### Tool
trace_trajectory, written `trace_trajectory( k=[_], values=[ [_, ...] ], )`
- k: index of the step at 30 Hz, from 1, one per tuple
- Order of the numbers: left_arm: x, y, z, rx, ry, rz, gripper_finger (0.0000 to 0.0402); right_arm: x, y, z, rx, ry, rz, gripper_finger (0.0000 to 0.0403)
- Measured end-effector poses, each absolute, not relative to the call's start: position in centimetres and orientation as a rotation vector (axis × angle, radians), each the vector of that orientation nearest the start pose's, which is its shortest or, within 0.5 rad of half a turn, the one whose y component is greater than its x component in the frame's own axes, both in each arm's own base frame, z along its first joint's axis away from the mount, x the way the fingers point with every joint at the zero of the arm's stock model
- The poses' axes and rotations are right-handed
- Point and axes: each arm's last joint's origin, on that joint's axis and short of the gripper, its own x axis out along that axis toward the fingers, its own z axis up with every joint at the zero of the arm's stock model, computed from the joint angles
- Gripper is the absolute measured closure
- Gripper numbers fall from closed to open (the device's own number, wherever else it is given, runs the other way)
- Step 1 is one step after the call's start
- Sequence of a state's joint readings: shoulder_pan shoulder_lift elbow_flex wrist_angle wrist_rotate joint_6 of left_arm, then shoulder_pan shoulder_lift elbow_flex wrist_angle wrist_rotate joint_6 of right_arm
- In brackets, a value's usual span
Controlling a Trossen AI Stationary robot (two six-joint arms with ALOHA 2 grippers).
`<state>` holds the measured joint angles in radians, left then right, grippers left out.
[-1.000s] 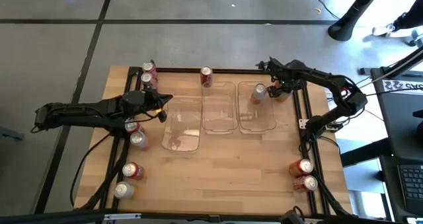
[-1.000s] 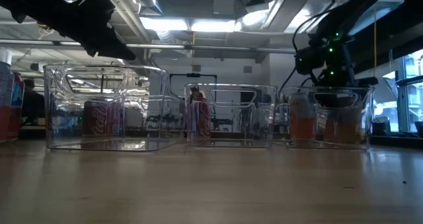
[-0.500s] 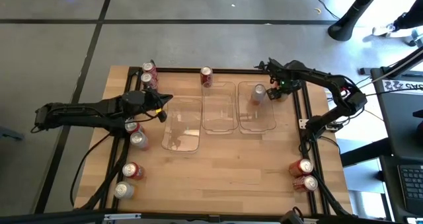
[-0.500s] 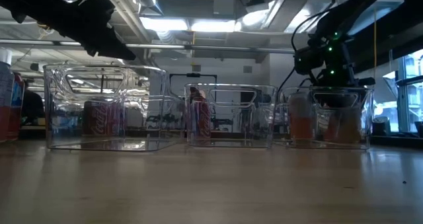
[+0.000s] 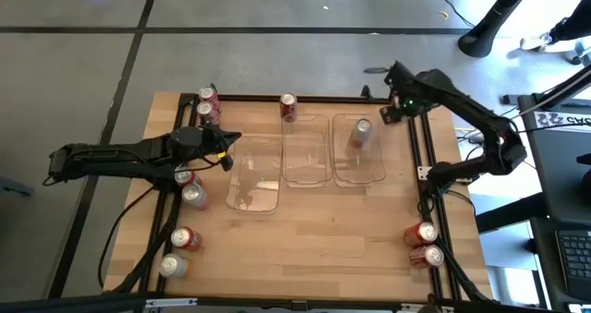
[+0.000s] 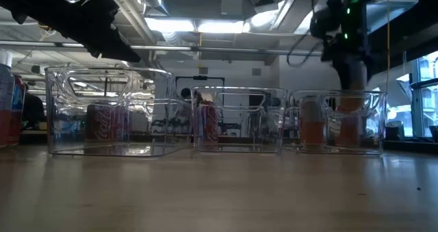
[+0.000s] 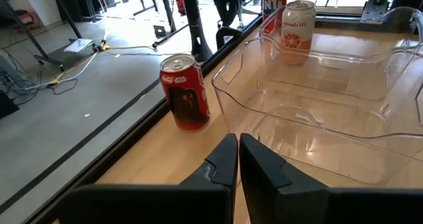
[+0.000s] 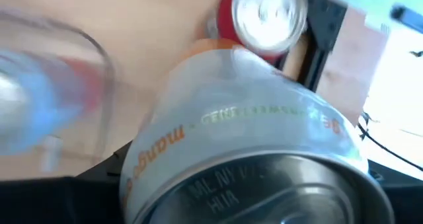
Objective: Sort soda cans
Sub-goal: Put the top white soda can into the right transparent bin
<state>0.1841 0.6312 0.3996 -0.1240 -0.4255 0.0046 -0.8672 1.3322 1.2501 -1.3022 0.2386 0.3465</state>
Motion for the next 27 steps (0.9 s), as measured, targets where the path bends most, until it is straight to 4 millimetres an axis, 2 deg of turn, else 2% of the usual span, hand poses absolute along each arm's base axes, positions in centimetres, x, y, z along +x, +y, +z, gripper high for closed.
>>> trace_trajectory(
  k=[3,7,11,15,19,23,27],
  values=[
    [14.3,3.9,22.9,0.062,0.364,0.6,0.0391,14.8,-16.8,33.3,0.686,1.111,-1.086,0.0121],
    [14.3,3.9,22.9,0.075,0.369,0.597,0.0391,16.8,-15.1,36.6,0.615,0.97,-0.928,0.0121],
    [14.3,3.9,22.9,0.078,0.369,0.597,0.0391,19.5,-12.1,37.7,0.524,0.925,-0.764,0.0121],
    [14.3,3.9,22.9,0.077,0.369,0.597,0.0391,21.2,-8.4,36.2,0.53,1.011,-0.648,0.0121],
    [14.3,3.9,22.9,0.068,0.366,0.599,0.0391,22.1,-5.6,34.1,0.554,1.067,-0.63,0.0121],
    [14.3,3.9,22.9,0.067,0.366,0.599,0.0391,22.5,-4.1,31.4,0.608,1.12,-0.723,0.0121],
    [14.3,3.9,22.9,0.065,0.365,0.598,0.0391,22.7,-3.8,28.2,0.673,1.178,-0.837,0.0121]
  ],
)
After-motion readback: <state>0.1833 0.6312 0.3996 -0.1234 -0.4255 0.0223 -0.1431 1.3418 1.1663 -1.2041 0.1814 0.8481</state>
